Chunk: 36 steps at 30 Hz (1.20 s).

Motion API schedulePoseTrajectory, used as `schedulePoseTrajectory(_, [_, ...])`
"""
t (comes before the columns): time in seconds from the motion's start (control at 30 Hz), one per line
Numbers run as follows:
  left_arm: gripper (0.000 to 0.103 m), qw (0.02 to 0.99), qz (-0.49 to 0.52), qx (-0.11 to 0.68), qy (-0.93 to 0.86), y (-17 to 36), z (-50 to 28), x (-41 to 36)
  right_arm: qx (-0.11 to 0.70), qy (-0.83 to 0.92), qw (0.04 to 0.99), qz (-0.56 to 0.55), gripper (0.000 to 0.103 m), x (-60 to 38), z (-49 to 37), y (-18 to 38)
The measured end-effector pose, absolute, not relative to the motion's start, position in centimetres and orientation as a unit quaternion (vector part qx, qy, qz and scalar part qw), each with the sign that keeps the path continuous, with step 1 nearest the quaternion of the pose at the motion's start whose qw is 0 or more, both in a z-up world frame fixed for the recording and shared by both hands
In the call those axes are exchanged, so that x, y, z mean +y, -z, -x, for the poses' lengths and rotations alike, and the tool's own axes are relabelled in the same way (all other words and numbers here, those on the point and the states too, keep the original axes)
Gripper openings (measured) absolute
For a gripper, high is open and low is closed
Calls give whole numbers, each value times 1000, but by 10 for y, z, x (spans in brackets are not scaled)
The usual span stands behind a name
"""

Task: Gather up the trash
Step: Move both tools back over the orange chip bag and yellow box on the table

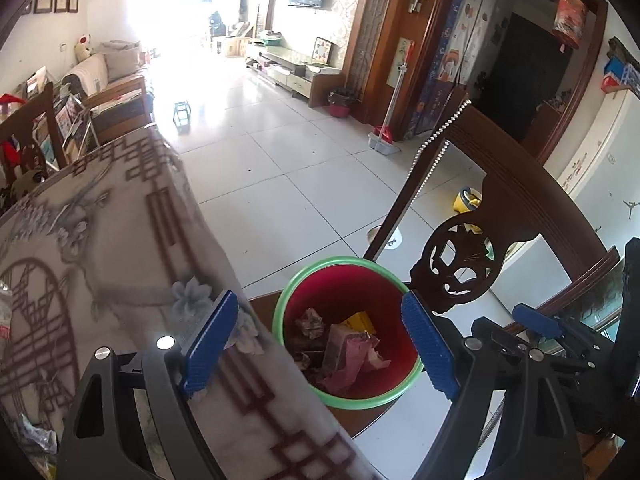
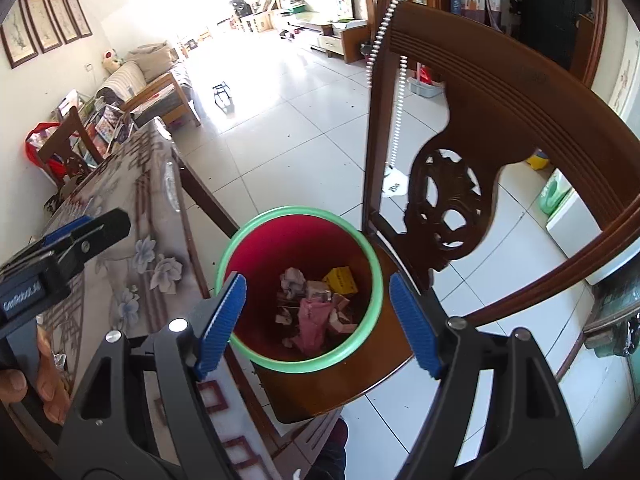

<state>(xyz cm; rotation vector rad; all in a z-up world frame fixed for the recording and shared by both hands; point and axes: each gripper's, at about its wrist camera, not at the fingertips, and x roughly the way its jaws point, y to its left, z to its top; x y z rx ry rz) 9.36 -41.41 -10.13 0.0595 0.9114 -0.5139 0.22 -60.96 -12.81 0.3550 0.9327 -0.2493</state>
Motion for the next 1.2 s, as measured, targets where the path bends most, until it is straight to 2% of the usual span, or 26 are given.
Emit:
schedulePoseTrajectory(0.3, [80,891,14,419,173,80,-73,-308,451,47,881,-134,75,-532,-27,117])
schedulePoseTrajectory(0.6, [80,911,58,406,51,74,-42,-155,452,-37,887,-92,78,-421,-43,107])
schedulePoseTrajectory(0.87, [80,894,109,431,-62,102,-7,-5,454,-94,885,-46,79,-305,-43,96])
schedulePoseTrajectory(1.2, [80,827,170,517,-141,183,40,108,499,-151,852,-54,85,-191,-27,115])
